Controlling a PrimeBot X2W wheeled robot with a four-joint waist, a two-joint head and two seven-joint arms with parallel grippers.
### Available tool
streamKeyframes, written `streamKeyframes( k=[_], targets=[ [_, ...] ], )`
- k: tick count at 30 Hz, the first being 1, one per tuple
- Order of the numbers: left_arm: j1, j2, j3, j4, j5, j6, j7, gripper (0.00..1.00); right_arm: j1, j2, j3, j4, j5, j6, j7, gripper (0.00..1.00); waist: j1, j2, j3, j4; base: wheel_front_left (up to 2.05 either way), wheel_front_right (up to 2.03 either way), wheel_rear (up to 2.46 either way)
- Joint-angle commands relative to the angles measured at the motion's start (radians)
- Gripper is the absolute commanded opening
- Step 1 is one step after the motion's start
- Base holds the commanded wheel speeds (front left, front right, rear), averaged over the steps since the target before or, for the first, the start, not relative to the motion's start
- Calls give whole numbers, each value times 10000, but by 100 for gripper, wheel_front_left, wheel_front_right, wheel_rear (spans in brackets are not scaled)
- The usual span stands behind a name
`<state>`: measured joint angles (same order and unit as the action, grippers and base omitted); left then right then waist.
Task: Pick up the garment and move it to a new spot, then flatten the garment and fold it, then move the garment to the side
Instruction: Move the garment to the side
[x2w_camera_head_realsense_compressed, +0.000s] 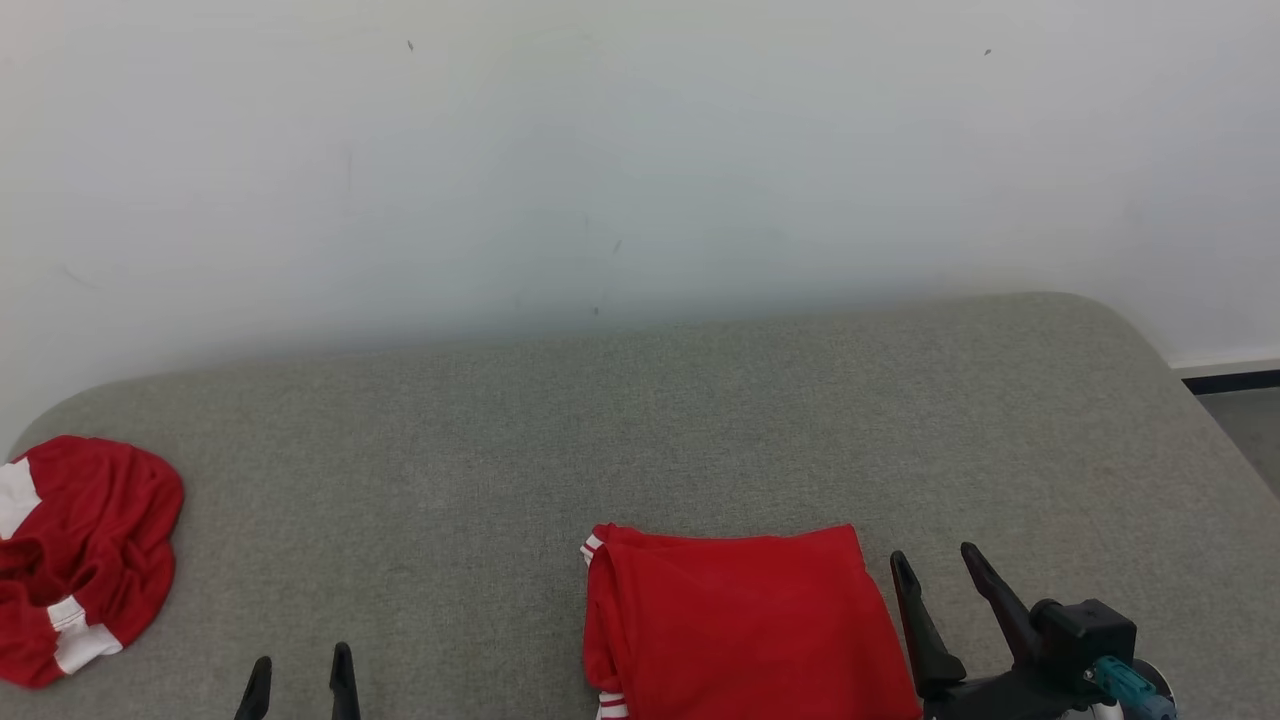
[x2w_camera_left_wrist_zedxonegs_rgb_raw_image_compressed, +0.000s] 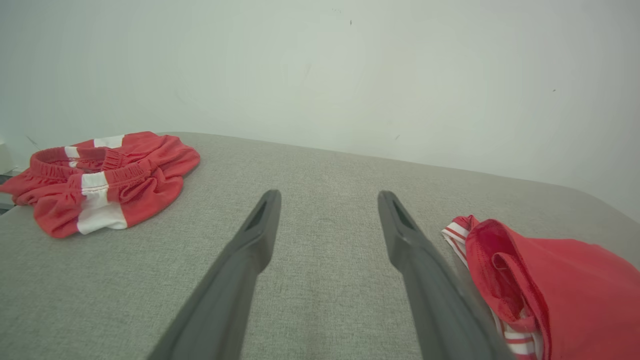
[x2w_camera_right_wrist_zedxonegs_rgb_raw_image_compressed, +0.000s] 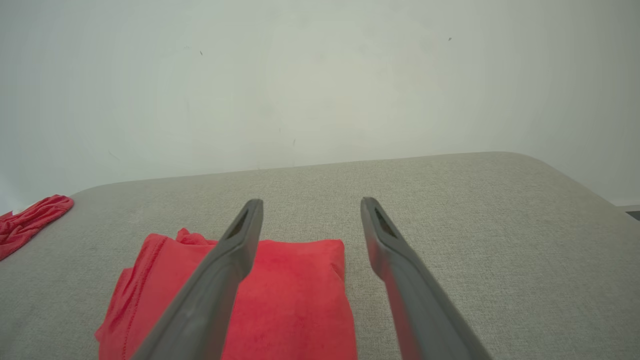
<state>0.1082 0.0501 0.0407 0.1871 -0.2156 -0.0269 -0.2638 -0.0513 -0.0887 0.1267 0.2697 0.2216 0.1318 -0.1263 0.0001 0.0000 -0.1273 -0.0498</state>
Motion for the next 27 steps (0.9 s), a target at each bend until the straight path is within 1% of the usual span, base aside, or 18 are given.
streamKeyframes(
  k=[1,10,14,15,16,18,23,27],
  targets=[
    [-114,7,-15,39,70,16,-7,100,101,19,-25,-23,1,-25,-1,100,-1,0,8,1,0,0,0],
    [-148,7,-161,17,-14,163,-7,100,-19,96,-182,33,35,-25,254,100,-1,0,109,51,0,0,0],
    [-85,7,-309,-87,7,183,-7,100,-294,-98,-367,335,41,-25,1110,100,-1,0,252,204,0,0,0],
    [-85,7,-309,-87,7,183,-7,100,-294,-98,-367,335,41,-25,1110,100,-1,0,252,204,0,0,0],
    [-87,7,-360,-104,17,192,-7,100,-391,-159,-414,468,107,-25,1438,100,-1,0,297,267,0,0,0],
    [-168,5,-475,-164,42,174,-7,100,-635,-442,-504,643,49,-25,1979,100,-1,0,441,443,0,0,0],
    [-232,7,-723,-255,129,184,-7,100,-1092,-831,-593,1255,216,-25,3145,100,-1,0,810,896,0,0,0],
    [-278,7,-855,-306,206,150,-7,100,-1309,-990,-543,1748,406,-25,3810,100,-1,0,1063,1219,0,0,0]
  ],
)
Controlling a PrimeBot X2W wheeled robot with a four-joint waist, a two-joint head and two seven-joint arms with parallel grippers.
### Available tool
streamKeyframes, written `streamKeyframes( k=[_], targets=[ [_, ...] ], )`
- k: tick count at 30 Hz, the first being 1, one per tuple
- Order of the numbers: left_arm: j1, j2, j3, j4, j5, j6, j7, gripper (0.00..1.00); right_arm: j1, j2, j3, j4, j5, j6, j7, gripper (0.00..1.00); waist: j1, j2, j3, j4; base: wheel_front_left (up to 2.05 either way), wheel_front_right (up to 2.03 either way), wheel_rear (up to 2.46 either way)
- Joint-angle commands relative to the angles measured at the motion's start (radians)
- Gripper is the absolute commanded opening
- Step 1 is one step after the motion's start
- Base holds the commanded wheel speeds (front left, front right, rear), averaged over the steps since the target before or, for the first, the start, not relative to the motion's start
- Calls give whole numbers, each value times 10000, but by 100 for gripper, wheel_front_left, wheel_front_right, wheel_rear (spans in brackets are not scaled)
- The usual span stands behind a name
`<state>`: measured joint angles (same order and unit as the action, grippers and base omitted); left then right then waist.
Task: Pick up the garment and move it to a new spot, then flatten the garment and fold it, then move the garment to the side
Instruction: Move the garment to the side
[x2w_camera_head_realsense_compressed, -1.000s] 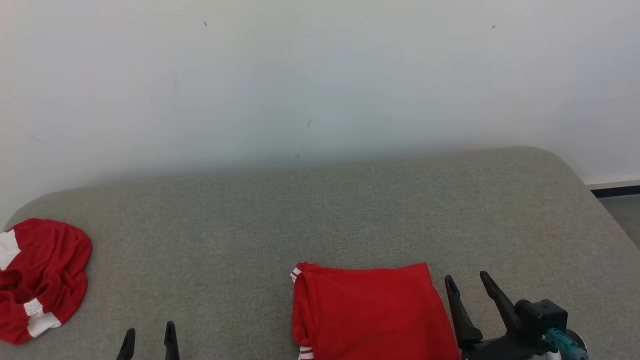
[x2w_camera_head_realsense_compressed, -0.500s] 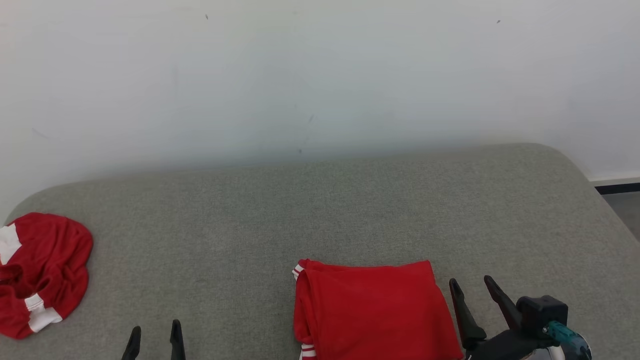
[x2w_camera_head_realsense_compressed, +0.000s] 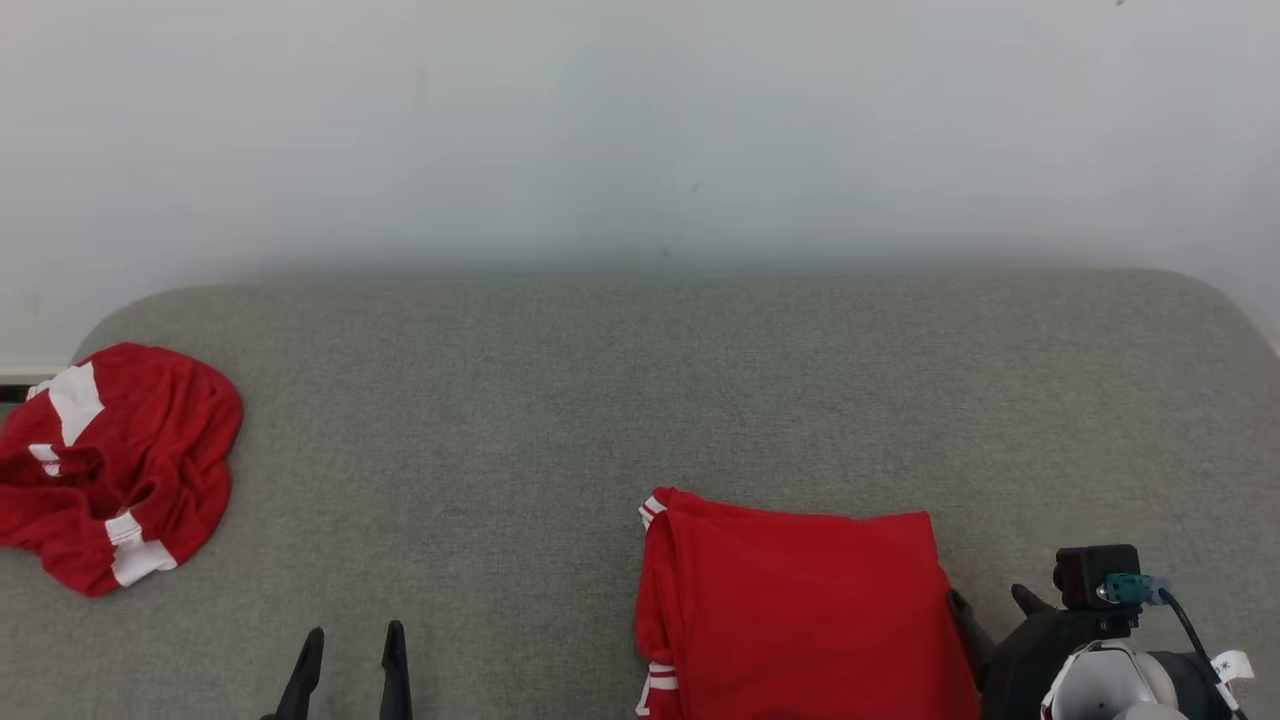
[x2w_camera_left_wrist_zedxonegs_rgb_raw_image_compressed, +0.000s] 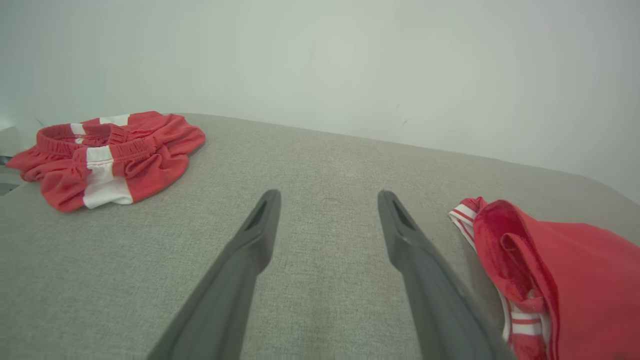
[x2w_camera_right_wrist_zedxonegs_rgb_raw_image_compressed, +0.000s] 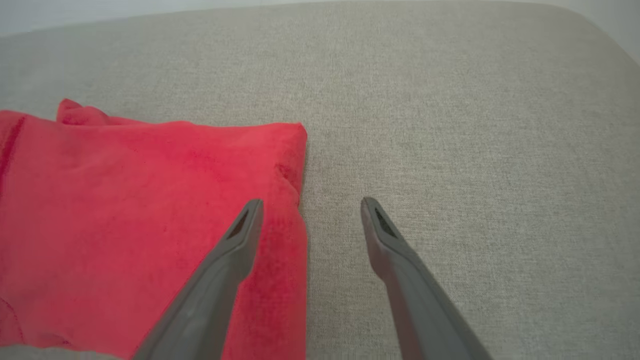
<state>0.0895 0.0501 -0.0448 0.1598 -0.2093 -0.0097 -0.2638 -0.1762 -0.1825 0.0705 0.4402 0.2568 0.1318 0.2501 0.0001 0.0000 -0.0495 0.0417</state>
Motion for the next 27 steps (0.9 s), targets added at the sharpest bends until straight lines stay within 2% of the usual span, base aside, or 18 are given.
streamKeyframes(
  k=[1,8,16,17,19,27],
  targets=[
    [-106,7,-32,-40,145,-39,-7,100,-88,-79,-14,198,85,-25,197,100,-1,0,338,376,0,0,0],
    [-310,7,-175,-32,133,-56,-7,100,-389,-255,356,913,314,-25,840,100,-1,0,663,710,0,0,0],
    [-609,7,-164,5,92,-181,-6,100,-802,-504,712,1805,543,-25,1646,100,-1,0,1003,764,0,0,0],
    [-658,5,-157,0,76,-198,-6,100,-872,-549,732,1896,565,-27,1725,70,-1,0,1059,749,0,0,0],
    [-724,7,-144,5,59,-243,-6,100,-1006,-685,905,2004,499,-28,1849,0,-1,0,1154,730,0,0,0],
    [-938,4,-8,-8,58,-330,-6,100,-2083,-1485,1797,1771,263,-37,1583,0,-1,0,1577,415,0,0,0]
  ],
)
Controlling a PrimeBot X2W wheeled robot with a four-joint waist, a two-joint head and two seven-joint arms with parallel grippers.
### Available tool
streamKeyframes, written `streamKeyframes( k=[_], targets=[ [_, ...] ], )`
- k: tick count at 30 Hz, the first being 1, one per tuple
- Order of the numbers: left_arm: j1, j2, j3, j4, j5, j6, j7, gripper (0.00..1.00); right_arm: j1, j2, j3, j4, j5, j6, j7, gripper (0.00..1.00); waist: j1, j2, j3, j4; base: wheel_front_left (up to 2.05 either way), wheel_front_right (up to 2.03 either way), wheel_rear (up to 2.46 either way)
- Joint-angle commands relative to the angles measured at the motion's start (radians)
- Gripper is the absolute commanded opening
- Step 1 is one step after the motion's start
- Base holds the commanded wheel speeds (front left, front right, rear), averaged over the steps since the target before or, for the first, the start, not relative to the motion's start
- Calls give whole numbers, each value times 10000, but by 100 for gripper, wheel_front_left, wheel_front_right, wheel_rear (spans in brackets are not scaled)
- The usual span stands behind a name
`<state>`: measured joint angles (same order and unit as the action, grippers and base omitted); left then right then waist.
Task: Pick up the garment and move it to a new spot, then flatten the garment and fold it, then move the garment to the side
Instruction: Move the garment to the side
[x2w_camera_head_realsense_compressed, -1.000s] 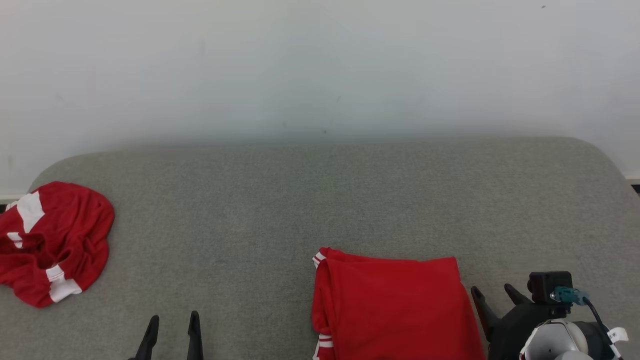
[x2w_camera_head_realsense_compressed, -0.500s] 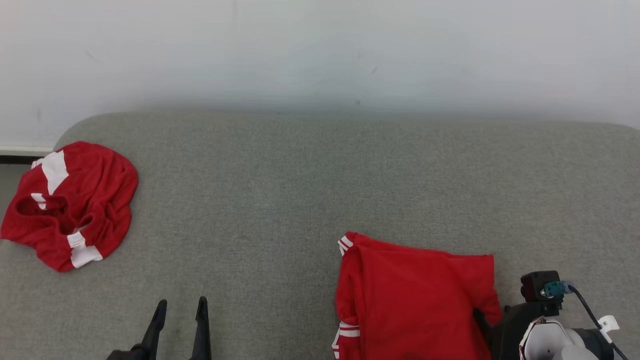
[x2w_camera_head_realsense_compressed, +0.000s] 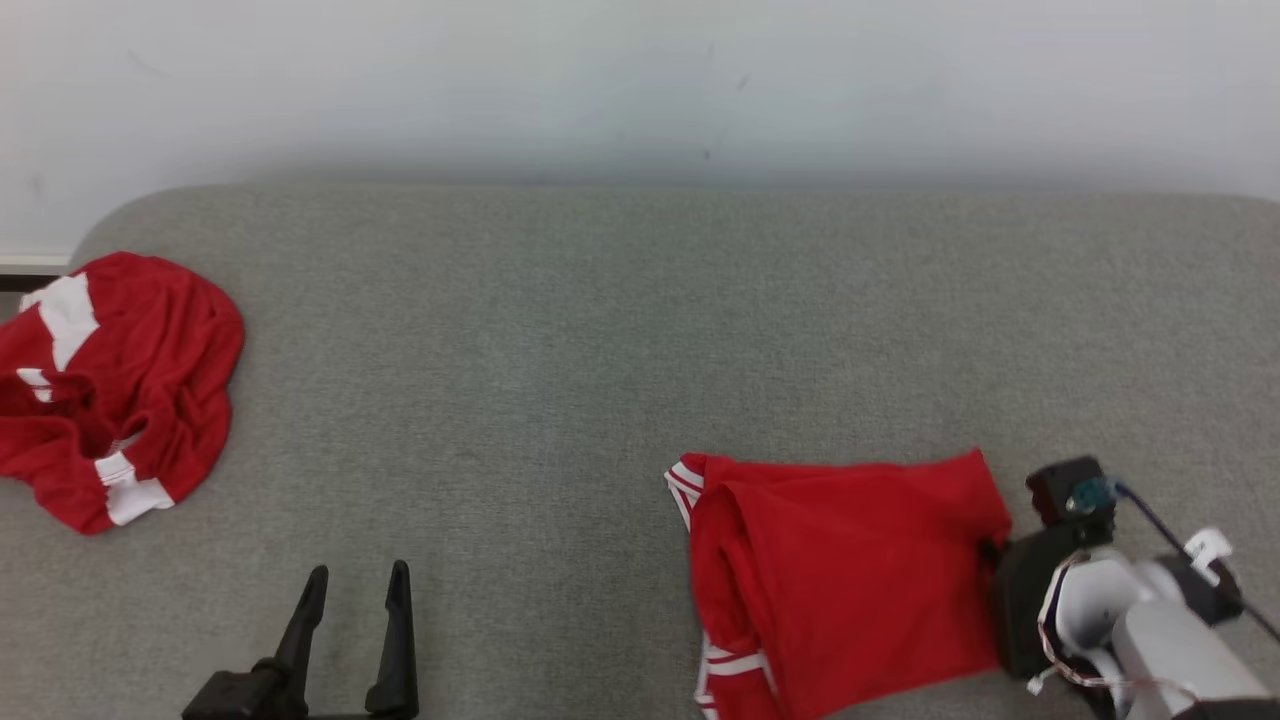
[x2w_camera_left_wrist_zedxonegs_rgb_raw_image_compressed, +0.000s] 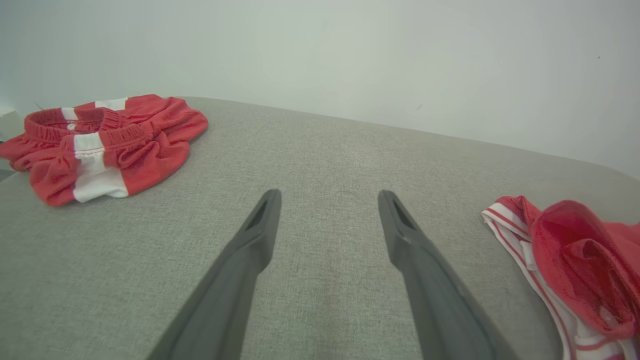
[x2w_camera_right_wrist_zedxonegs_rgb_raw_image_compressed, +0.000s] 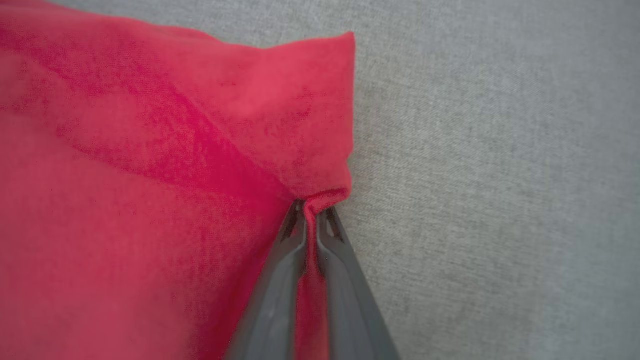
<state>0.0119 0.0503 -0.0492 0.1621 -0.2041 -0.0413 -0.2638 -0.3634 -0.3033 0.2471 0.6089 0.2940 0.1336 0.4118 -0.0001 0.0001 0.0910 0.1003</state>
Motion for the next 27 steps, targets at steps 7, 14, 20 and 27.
streamKeyframes(
  k=[7,14,20,27],
  targets=[
    [-539,4,179,-190,147,-131,-5,100,-1735,-971,817,-56,-375,-46,-344,0,1,-1,736,-831,0,0,0],
    [-1150,85,282,-426,338,-395,-5,100,-3431,-1835,1036,345,-585,-46,-635,0,1,-1,1521,-1860,0,0,0],
    [-1774,198,215,-777,619,-544,-6,100,-4580,-2429,570,794,-852,-44,-1313,0,1,-1,2258,-2683,0,0,0],
    [-2065,266,174,-1021,788,-630,-6,100,-4866,-2442,212,390,-988,-44,-1967,0,1,-1,2639,-3188,0,0,0]
  ],
)
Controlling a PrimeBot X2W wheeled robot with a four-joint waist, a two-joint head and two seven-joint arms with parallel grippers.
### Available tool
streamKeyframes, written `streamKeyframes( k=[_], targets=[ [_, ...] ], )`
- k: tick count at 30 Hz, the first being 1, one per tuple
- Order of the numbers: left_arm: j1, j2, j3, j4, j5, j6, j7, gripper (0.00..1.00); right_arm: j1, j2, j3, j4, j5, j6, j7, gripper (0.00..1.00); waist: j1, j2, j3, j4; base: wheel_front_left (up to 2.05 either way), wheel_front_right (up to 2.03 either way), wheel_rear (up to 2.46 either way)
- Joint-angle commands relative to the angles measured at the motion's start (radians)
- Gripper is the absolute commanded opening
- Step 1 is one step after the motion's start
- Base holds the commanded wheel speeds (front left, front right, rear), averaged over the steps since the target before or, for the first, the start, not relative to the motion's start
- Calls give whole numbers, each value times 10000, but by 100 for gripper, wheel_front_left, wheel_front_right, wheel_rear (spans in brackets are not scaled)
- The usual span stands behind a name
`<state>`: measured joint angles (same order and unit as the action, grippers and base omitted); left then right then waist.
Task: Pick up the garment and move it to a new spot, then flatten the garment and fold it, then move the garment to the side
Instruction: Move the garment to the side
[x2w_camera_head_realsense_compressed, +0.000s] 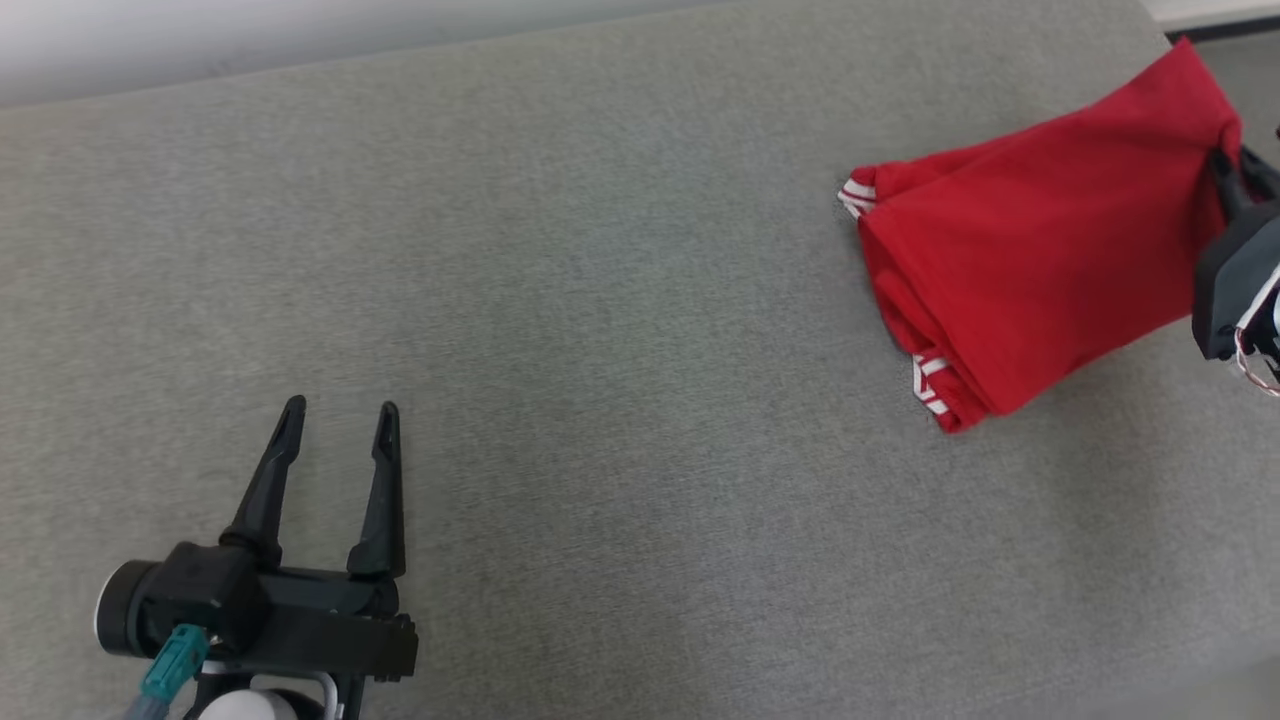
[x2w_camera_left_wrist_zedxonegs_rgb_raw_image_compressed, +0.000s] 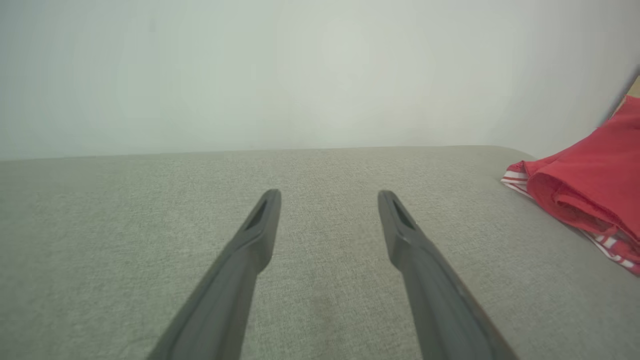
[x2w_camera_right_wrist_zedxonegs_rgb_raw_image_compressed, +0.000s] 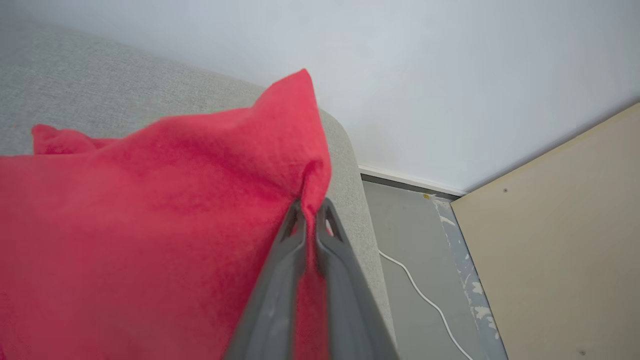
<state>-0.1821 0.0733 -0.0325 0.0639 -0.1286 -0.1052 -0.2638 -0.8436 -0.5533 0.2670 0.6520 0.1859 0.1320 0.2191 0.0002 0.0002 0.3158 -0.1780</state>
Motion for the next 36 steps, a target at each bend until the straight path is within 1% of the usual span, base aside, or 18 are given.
streamKeyframes(
  k=[1,3,6,15,20,25,26,27,28,36],
  targets=[
    [-125,39,25,-78,40,12,-6,100,-72,50,32,-142,-17,-29,-106,0,-2,-2,424,-454,0,0,0],
    [-186,78,71,-91,40,-5,-6,100,-154,-122,163,-344,-277,-29,-193,0,-2,-2,506,-523,0,0,0],
    [-220,75,63,-73,44,-45,-6,100,-156,-196,76,-574,-598,-29,-262,0,-2,-2,570,-552,0,0,0],
    [-189,19,91,-33,67,-69,-6,100,336,-455,-443,-1744,-1872,-29,-83,0,-2,-2,660,-589,0,0,0],
    [-312,-10,88,31,41,-95,-6,100,725,-424,-789,-2342,-2337,-29,81,0,-2,-2,653,-542,0,0,0],
    [-282,-24,107,100,14,-127,-6,100,1032,-351,-1148,-2669,-2576,-29,59,0,-2,-2,544,-469,0,0,0],
    [-245,-30,103,123,10,-134,-6,100,1157,-311,-1189,-2694,-2586,-29,54,14,-2,-2,505,-447,0,0,0],
    [-208,-38,96,142,4,-139,-6,100,1250,-276,-1209,-2708,-2630,-29,47,44,-2,-2,449,-415,0,0,0],
    [-163,-49,90,154,-1,-143,-6,100,1312,-237,-1225,-2742,-2658,-29,41,100,-2,-2,403,-390,0,0,0],
    [188,-124,204,194,-103,-102,-6,100,1917,105,-1472,-2768,-2608,-29,-133,100,-2,-2,-306,-61,0,0,0]
  ],
)
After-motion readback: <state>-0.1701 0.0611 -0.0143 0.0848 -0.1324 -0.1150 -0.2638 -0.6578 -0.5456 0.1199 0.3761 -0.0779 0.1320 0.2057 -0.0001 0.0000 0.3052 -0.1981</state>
